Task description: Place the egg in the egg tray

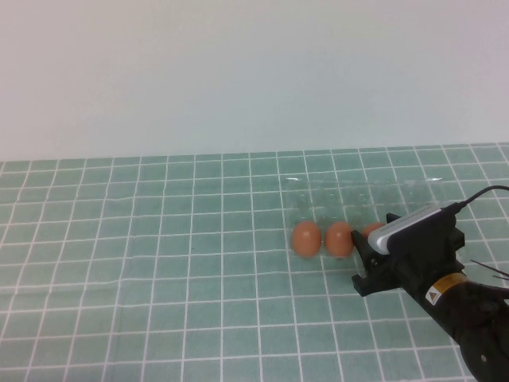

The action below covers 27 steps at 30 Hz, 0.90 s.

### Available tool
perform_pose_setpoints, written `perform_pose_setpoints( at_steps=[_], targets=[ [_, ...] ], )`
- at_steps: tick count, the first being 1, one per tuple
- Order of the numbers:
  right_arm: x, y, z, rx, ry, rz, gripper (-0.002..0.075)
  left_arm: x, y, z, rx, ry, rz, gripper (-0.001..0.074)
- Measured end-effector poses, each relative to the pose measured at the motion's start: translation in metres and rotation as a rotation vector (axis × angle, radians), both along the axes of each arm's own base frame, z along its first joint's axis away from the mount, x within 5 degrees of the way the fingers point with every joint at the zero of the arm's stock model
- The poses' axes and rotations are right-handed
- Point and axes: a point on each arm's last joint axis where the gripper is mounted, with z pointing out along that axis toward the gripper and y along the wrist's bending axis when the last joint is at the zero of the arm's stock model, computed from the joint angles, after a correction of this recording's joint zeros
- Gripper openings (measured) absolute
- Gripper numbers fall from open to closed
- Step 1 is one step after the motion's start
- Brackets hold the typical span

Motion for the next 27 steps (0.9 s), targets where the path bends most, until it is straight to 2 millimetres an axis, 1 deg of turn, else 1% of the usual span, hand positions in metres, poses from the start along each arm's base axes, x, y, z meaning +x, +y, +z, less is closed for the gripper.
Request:
perform_pose_setpoints(
  at_steps=[8, 11, 13, 15, 17, 18, 19, 20, 22, 25, 27],
  targets=[
    [0.0, 0.0, 0.001, -0.009, 0.0, 0.002, 0.0481, 0.0, 0.0, 0.0, 0.0, 0.0, 0.0, -0.0001],
    [-0.001, 0.001, 0.012, -0.015, 0.011, 0.021, 0.0461, 0.0, 0.0, 0.0, 0.0, 0.0, 0.0, -0.0001],
    [-0.003, 0.002, 0.025, -0.035, 0.013, 0.04, 0.0414, 0.0, 0.0, 0.0, 0.0, 0.0, 0.0, -0.0001],
    [-0.006, 0.002, 0.047, -0.052, 0.004, 0.061, 0.0316, 0.0, 0.0, 0.0, 0.0, 0.0, 0.0, -0.0001],
    [-0.011, 0.0, 0.072, -0.055, -0.007, 0.072, 0.0185, 0.0, 0.0, 0.0, 0.0, 0.0, 0.0, -0.0001],
    [-0.015, -0.002, 0.089, -0.05, -0.015, 0.075, 0.012, 0.0, 0.0, 0.0, 0.0, 0.0, 0.0, -0.0001],
    [-0.021, -0.005, 0.106, -0.04, -0.023, 0.077, 0.0078, 0.0, 0.0, 0.0, 0.0, 0.0, 0.0, -0.0001],
    [-0.028, -0.008, 0.125, -0.021, -0.047, 0.078, 0.005, 0.0, 0.0, 0.0, 0.0, 0.0, 0.0, -0.0001],
    [-0.045, -0.017, 0.162, 0.023, -0.091, 0.075, 0.0021, 0.0, 0.0, 0.0, 0.0, 0.0, 0.0, -0.0001],
    [-0.071, -0.031, 0.207, 0.107, -0.203, 0.064, 0.0006, 0.0, 0.0, 0.0, 0.0, 0.0, 0.0, -0.0001],
    [-0.086, -0.039, 0.23, 0.148, -0.284, 0.063, 0.0004, 0.0, 0.0, 0.0, 0.0, 0.0, 0.0, -0.0001]
  ],
)
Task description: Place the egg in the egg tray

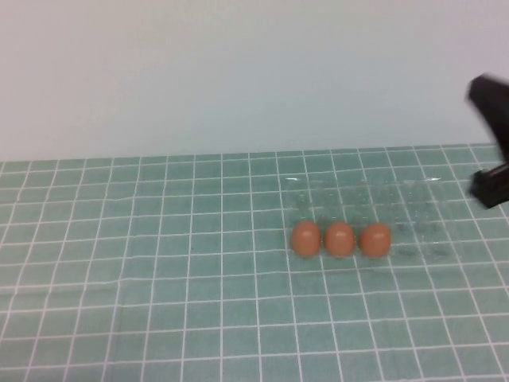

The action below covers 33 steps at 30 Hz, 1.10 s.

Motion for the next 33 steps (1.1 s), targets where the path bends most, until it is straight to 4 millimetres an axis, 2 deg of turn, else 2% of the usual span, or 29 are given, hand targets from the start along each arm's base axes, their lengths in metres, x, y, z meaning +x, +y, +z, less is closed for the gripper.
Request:
perform_pose_setpoints(
  at_steps=[3, 7, 15, 20, 23, 25, 29, 33],
  targets=[
    [-0.021, -0.011, 0.023, 0.054, -0.102, -0.001, 0.0001, 0.0, 0.0, 0.0, 0.0, 0.0, 0.0, -0.0001],
    [-0.036, -0.019, 0.039, 0.103, -0.196, -0.003, 0.0001, 0.0, 0.0, 0.0, 0.0, 0.0, 0.0, -0.0001],
    [-0.04, -0.026, 0.046, 0.106, -0.253, -0.056, 0.0, 0.0, 0.0, 0.0, 0.0, 0.0, 0.0, -0.0001],
    [-0.057, -0.041, 0.05, 0.031, -0.253, -0.107, 0.0, 0.0, 0.0, 0.0, 0.0, 0.0, 0.0, -0.0001],
    [-0.072, -0.056, 0.041, -0.038, -0.196, -0.14, 0.0, 0.0, 0.0, 0.0, 0.0, 0.0, 0.0, -0.0001],
    [-0.081, -0.066, 0.026, -0.08, -0.122, -0.171, 0.0, 0.0, 0.0, 0.0, 0.0, 0.0, 0.0, -0.0001],
    [-0.097, -0.082, -0.019, -0.125, 0.04, -0.236, 0.0, 0.0, 0.0, 0.0, 0.0, 0.0, 0.0, -0.0001],
    [-0.12, -0.094, -0.065, -0.09, 0.085, -0.316, 0.0, 0.0, 0.0, 0.0, 0.0, 0.0, 0.0, -0.0001]
  ],
)
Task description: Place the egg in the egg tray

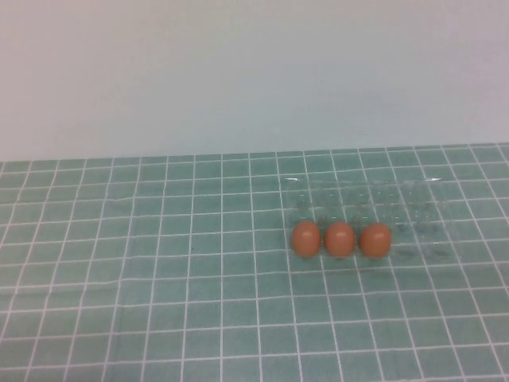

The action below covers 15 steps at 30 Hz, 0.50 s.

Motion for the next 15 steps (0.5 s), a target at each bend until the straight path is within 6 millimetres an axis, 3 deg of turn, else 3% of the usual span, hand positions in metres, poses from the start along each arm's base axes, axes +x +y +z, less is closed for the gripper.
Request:
perform_pose_setpoints(
  at_steps=[5, 9, 15],
  targets=[
    [-0.018, -0.009, -0.047, 0.099, -0.061, -0.078, 0.0, 0.0, 0.0, 0.0, 0.0, 0.0, 0.0, -0.0001],
    [-0.029, -0.008, -0.052, 0.104, -0.118, -0.062, 0.0, 0.0, 0.0, 0.0, 0.0, 0.0, 0.0, -0.0001],
    [-0.032, 0.0, -0.065, 0.065, 0.016, 0.023, 0.0, 0.0, 0.0, 0.0, 0.0, 0.0, 0.0, -0.0001]
  ],
)
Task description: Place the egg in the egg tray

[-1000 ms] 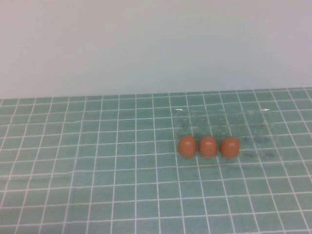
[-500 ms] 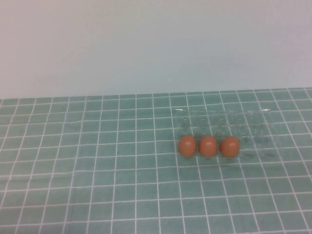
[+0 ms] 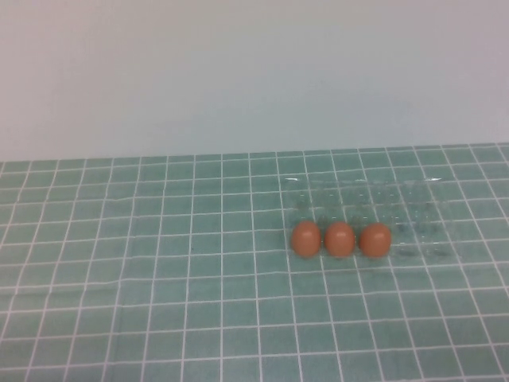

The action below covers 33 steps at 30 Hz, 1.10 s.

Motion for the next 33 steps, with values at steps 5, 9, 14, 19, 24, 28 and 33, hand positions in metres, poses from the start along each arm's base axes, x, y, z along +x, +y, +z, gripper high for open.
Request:
perform_pose_setpoints(
  at_steps=[5, 9, 14, 19, 24, 28, 33],
  targets=[
    [-0.004, 0.008, -0.015, -0.001, 0.167, 0.095, 0.0, 0.0, 0.0, 0.0, 0.0, 0.0, 0.0, -0.0001],
    [-0.008, 0.01, -0.025, -0.011, 0.286, 0.122, 0.0, 0.0, 0.0, 0.0, 0.0, 0.0, 0.0, -0.0001],
    [-0.007, 0.002, -0.027, -0.039, 0.297, 0.037, 0.0, 0.0, 0.0, 0.0, 0.0, 0.0, 0.0, -0.0001],
    [-0.006, -0.004, -0.026, -0.098, 0.281, -0.027, 0.0, 0.0, 0.0, 0.0, 0.0, 0.0, 0.0, -0.0001],
    [-0.005, -0.005, -0.024, -0.107, 0.253, -0.038, 0.0, 0.0, 0.0, 0.0, 0.0, 0.0, 0.0, -0.0001],
    [-0.005, -0.005, -0.025, -0.111, 0.271, -0.037, 0.0, 0.0, 0.0, 0.0, 0.0, 0.0, 0.0, -0.0001],
    [-0.005, -0.006, -0.026, -0.108, 0.277, -0.038, 0.0, 0.0, 0.0, 0.0, 0.0, 0.0, 0.0, -0.0001]
  ],
)
